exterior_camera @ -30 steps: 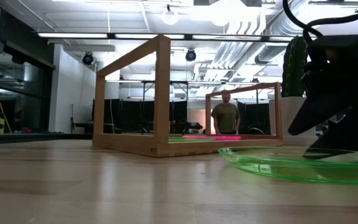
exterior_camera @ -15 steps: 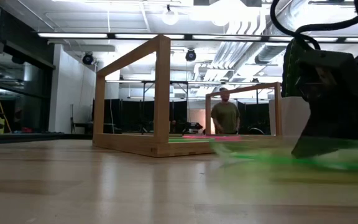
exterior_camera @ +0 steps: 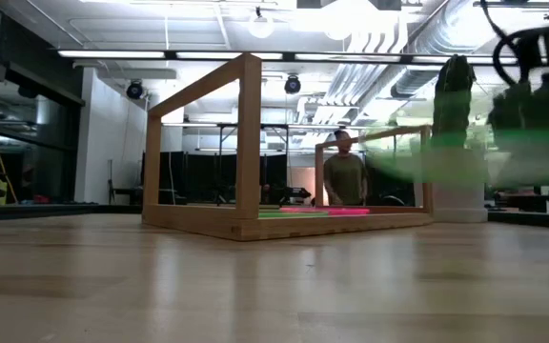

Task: Place and stack plates onto a shelf
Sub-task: Stack the green plate on top of the other green plates on the shelf, then return to Home Position

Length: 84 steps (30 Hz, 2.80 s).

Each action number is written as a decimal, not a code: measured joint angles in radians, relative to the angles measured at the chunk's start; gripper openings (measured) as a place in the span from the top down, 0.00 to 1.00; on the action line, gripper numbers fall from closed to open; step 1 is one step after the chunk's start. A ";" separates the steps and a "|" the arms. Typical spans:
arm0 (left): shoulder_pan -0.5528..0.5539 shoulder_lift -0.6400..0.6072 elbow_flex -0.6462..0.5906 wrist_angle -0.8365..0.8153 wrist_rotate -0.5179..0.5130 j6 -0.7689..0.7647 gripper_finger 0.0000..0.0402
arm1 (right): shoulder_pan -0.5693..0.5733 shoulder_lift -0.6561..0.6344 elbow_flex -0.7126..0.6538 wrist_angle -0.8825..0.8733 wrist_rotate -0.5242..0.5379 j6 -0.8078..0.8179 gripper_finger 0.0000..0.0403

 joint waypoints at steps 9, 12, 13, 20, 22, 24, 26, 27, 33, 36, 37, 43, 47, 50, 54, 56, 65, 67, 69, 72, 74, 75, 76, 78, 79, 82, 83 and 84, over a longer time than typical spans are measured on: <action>0.000 0.000 0.000 0.001 0.000 0.000 0.57 | -0.091 -0.204 -0.015 0.092 0.079 -0.101 1.00; 0.000 0.000 0.000 0.001 -0.007 0.000 0.57 | -0.197 -0.214 0.062 -0.068 0.103 -0.142 1.00; 0.000 0.000 0.000 0.001 -0.008 0.000 0.57 | -0.236 -0.210 0.099 -0.151 0.108 -0.145 1.00; 0.000 0.000 0.000 0.001 -0.008 0.000 0.57 | -0.462 -0.069 0.369 -0.562 0.197 -0.187 1.00; 0.000 0.000 0.000 0.002 -0.008 0.000 0.57 | -0.506 -0.005 0.420 -0.576 0.197 -0.209 1.00; 0.000 0.000 0.000 0.002 -0.008 0.000 0.57 | -0.540 0.059 0.467 -0.574 0.183 -0.243 1.00; 0.000 0.000 0.000 0.001 -0.008 0.000 0.57 | -0.561 0.134 0.515 -0.581 0.176 -0.255 1.00; 0.000 0.000 0.000 0.002 -0.008 0.000 0.57 | -0.568 0.166 0.529 -0.590 0.176 -0.253 1.00; 0.000 0.000 0.000 0.006 -0.008 0.001 0.57 | -0.589 0.325 0.608 -0.588 0.140 -0.246 1.00; 0.000 0.000 0.000 0.005 -0.008 0.001 0.57 | -0.588 0.368 0.630 -0.576 0.123 -0.232 1.00; 0.000 0.000 0.000 0.005 -0.008 0.001 0.57 | -0.588 0.379 0.636 -0.569 0.116 -0.229 1.00; 0.000 0.000 0.000 0.004 -0.008 0.002 0.57 | -0.588 0.428 0.642 -0.523 0.082 -0.213 1.00; 0.000 0.000 0.000 0.004 -0.008 0.002 0.57 | -0.589 0.429 0.643 -0.524 0.101 -0.195 1.00; 0.000 0.000 0.000 0.004 -0.008 0.002 0.57 | -0.598 0.429 0.643 -0.498 0.085 -0.227 0.98; 0.000 0.000 0.000 0.004 -0.008 0.002 0.57 | -0.609 0.428 0.643 -0.489 0.064 -0.247 0.85; 0.000 0.000 0.000 0.004 -0.007 0.002 0.57 | -0.617 0.424 0.643 -0.484 0.040 -0.278 0.77; 0.000 -0.002 0.000 0.001 -0.003 0.002 0.57 | -0.615 0.256 0.642 -0.582 -0.084 -0.590 0.48; 0.000 -0.009 0.000 -0.003 0.019 0.000 0.57 | -0.596 0.175 0.641 -0.691 -0.087 -0.658 0.46; 0.000 -0.021 0.001 -0.006 0.036 0.000 0.57 | -0.572 0.098 0.641 -0.819 -0.074 -0.701 0.46; 0.000 -0.039 0.001 -0.031 0.036 0.000 0.57 | -0.529 -0.011 0.640 -0.996 -0.027 -0.725 0.45; 0.000 -0.049 0.001 -0.054 0.035 -0.001 0.57 | -0.500 -0.076 0.640 -1.077 -0.006 -0.728 0.45; 0.000 -0.054 0.001 -0.061 0.035 0.000 0.57 | -0.484 -0.104 0.640 -1.105 0.002 -0.727 0.45; 0.000 -0.058 0.001 -0.074 0.034 0.000 0.57 | -0.470 -0.130 0.640 -1.128 0.010 -0.725 0.45; 0.000 -0.063 0.001 -0.088 0.034 0.000 0.57 | -0.443 -0.177 0.640 -1.164 0.021 -0.723 0.47; 0.000 -0.066 0.001 -0.103 0.035 0.000 0.57 | -0.434 -0.198 0.640 -1.178 0.021 -0.722 0.48; 0.000 -0.072 0.001 -0.151 0.043 0.001 0.58 | -0.416 -0.252 0.640 -1.223 0.021 -0.721 0.54; 0.000 -0.074 -0.003 -0.161 0.045 0.002 0.58 | -0.414 -0.271 0.640 -1.235 0.021 -0.720 0.58; 0.000 -0.080 -0.015 -0.160 0.050 0.002 0.60 | -0.414 -0.289 0.640 -1.245 0.020 -0.721 0.62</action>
